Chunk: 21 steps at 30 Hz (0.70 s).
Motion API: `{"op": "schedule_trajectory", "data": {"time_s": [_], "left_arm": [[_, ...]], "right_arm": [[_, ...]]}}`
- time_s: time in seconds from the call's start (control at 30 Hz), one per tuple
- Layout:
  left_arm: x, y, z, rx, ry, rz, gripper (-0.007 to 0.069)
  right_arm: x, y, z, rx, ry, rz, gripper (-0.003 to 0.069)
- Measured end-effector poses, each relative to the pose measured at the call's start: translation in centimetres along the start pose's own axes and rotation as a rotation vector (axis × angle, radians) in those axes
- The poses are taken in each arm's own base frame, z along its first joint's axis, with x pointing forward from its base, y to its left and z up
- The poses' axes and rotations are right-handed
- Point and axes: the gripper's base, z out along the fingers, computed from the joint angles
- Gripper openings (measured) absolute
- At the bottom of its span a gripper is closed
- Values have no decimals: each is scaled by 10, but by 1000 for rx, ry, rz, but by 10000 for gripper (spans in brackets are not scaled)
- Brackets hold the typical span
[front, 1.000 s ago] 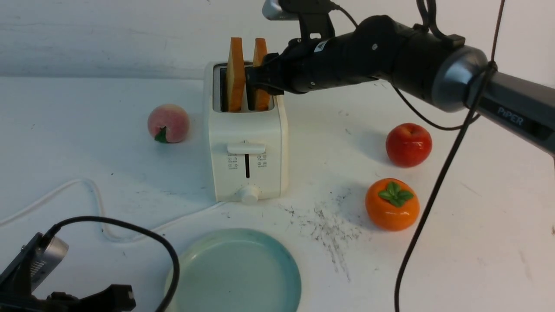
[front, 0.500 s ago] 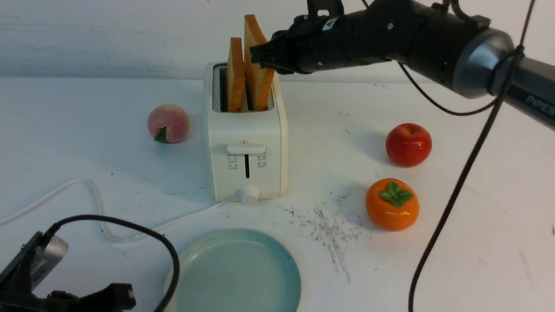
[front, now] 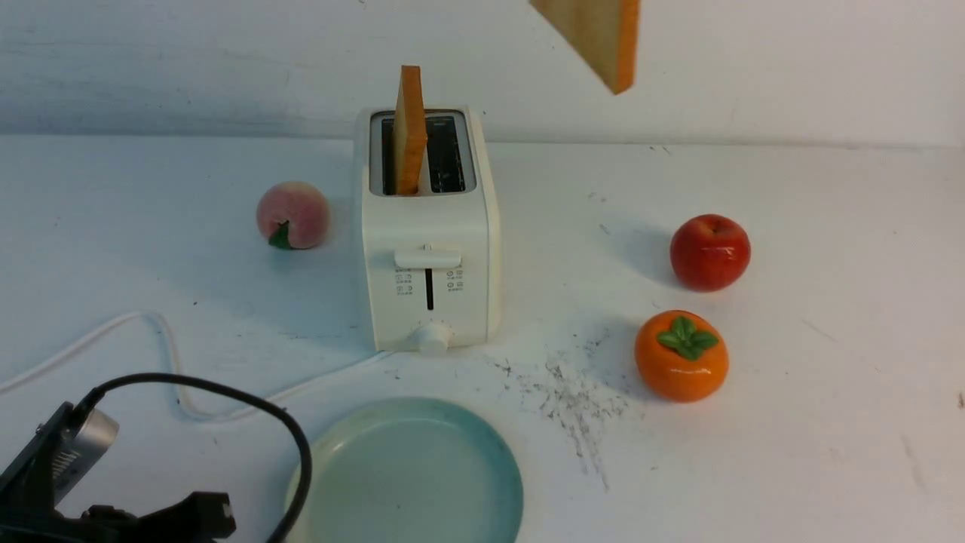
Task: Take toasted bread from bread machine on white table place on plate.
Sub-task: 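Place the held slice of bread on top of the slice on the plate with the right gripper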
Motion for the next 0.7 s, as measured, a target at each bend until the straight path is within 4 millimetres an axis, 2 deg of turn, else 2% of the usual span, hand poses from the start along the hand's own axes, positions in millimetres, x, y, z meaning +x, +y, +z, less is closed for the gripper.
{"op": "schedule_trajectory", "data": {"time_s": [0.03,0.07,0.1,0.13,0.17,0.23,0.27,0.33,0.37,0.4,0.43,0.5,0.57,0.7], "left_arm": [[0,0,0,0,0,0,36],[0,0,0,0,0,0,36],[0,0,0,0,-1,0,38],[0,0,0,0,-1,0,38],[0,0,0,-1,-5,0,38],[-1,0,0,-2,-14,0,38],[-2,0,0,-3,-20,0,39],[-4,0,0,-4,-39,-1,44],[-4,0,0,-5,-41,-1,45],[-4,0,0,-5,-45,-1,47],[-5,1,0,-6,-51,-1,50],[-5,1,0,-6,-55,-1,53],[-6,1,0,-7,-62,-1,55],[-8,1,0,-10,-87,-1,60]], "right_arm": [[3,0,-12,10,41,15,96],[3,0,-14,8,49,21,96],[10,-1,-28,28,131,48,96],[10,-1,-29,29,129,48,96],[20,-1,-36,33,234,89,96],[30,0,-35,37,291,136,96],[36,2,-31,34,319,154,96],[61,9,-15,-5,424,201,96],[63,10,-13,-17,434,207,96],[78,15,-4,-49,494,226,96],[103,28,10,-142,583,278,96],[126,43,25,-264,623,324,96],[143,57,38,-392,607,361,96],[156,73,50,-554,531,436,96]]}}
